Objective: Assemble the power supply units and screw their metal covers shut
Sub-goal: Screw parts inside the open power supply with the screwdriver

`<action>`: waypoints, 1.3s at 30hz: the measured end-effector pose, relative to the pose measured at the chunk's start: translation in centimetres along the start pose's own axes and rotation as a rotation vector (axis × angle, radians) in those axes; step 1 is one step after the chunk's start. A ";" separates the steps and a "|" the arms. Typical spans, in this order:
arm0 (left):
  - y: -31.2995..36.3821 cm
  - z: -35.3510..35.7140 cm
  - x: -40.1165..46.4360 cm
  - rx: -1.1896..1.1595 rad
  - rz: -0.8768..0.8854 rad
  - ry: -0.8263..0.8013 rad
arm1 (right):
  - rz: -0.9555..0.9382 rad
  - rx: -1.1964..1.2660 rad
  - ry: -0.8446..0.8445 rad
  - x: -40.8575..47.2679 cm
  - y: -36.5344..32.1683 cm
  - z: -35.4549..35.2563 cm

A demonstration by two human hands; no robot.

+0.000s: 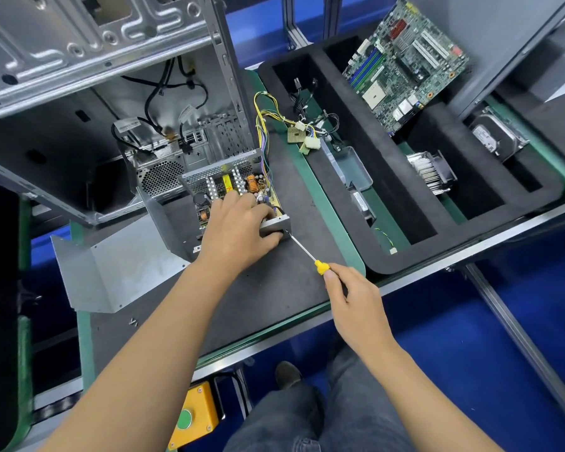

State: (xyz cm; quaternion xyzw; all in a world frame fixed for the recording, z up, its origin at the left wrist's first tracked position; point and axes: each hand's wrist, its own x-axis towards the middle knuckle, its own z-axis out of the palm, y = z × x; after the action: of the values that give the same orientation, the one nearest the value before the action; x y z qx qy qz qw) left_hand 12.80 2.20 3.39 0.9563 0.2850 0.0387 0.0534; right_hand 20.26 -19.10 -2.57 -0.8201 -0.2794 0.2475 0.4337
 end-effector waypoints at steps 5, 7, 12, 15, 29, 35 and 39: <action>0.8 0.1 -0.1 0.074 0.018 0.020 | -0.012 -0.008 0.010 0.0 0.0 0.1; 1.0 0.2 -0.2 0.100 0.014 0.025 | -0.026 -0.016 0.012 -0.1 0.0 0.1; 0.8 0.4 -0.2 0.106 0.018 0.040 | -0.014 -0.024 -0.010 0.0 -0.1 0.1; 0.7 0.6 -0.2 0.106 0.013 0.052 | 0.000 -0.004 -0.048 -0.1 -0.5 0.1; -0.1 0.7 0.2 0.039 -0.079 -0.002 | 0.055 0.112 -0.049 -0.9 -1.4 1.3; -0.7 0.6 0.2 -0.020 -0.025 -0.027 | 0.064 0.125 -0.044 -1.2 -1.5 1.5; -0.7 0.3 0.6 -0.052 -0.031 -0.089 | 0.057 0.129 -0.022 -1.6 -1.8 1.8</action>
State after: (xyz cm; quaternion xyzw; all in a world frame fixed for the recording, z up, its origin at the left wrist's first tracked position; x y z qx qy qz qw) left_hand 12.92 3.07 2.99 0.9508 0.2959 0.0028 0.0914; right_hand 17.49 -18.33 -1.72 -0.7954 -0.2442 0.2863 0.4751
